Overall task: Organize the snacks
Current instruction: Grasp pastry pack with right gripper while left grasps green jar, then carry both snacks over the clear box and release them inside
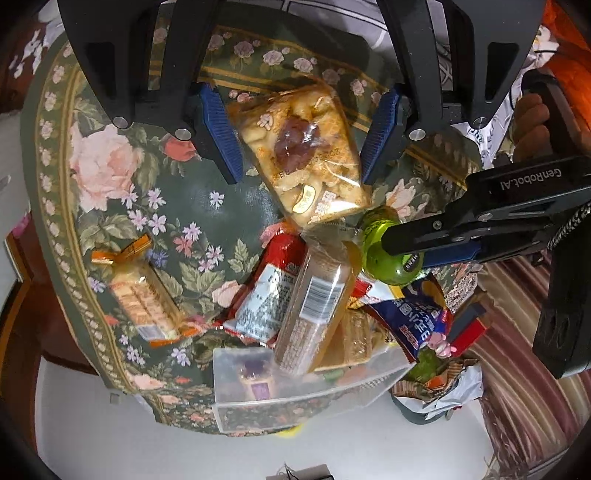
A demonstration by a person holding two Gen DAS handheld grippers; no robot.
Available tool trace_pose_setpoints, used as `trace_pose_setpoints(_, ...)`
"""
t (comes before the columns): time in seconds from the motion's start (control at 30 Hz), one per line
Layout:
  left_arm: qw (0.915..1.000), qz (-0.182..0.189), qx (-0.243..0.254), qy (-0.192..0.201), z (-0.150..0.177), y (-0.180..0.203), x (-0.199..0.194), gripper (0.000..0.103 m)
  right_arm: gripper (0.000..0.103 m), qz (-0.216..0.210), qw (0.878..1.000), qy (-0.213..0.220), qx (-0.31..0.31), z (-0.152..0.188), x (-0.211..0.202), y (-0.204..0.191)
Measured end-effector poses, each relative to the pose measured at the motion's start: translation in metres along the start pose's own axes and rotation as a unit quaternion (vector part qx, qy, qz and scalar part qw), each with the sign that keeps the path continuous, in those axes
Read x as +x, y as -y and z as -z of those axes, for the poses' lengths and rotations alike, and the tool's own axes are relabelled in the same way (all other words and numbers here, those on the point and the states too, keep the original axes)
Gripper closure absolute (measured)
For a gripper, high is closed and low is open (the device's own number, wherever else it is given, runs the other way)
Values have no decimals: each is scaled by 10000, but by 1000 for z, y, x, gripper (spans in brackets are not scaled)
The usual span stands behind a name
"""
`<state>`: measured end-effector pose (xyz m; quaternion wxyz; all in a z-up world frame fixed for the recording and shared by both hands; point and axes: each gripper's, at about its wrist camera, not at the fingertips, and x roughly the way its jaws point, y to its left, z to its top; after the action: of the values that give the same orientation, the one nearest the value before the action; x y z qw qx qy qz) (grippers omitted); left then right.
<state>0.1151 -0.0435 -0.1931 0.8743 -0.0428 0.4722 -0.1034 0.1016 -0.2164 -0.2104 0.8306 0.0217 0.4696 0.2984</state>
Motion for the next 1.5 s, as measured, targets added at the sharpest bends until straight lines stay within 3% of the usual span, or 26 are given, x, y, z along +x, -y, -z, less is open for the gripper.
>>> trace_pose_setpoints(0.17,10000,-26,-47,51,-1,0,7,55,59,-4,10000,-34,-32,3,2,0)
trace_pose_setpoints(0.5,9999,30,-41,152,-1,-1,-3,58,60,30,9998,175,21,2,-18,7)
trace_pose_setpoints(0.9,9977,163,-68,650,-15,-2,-39,59,60,260,9969,747,58,-20,-50,13)
trace_pose_setpoints(1.17,9946,189,-108,1016,-36,-10,-61,59,60,214,9944,1035,-21,-47,-57,8)
trace_pose_setpoints(1.5,9887,-60,-243,1479,-73,-39,-77,59,60,80,9890,1457,-218,-91,-61,-6)
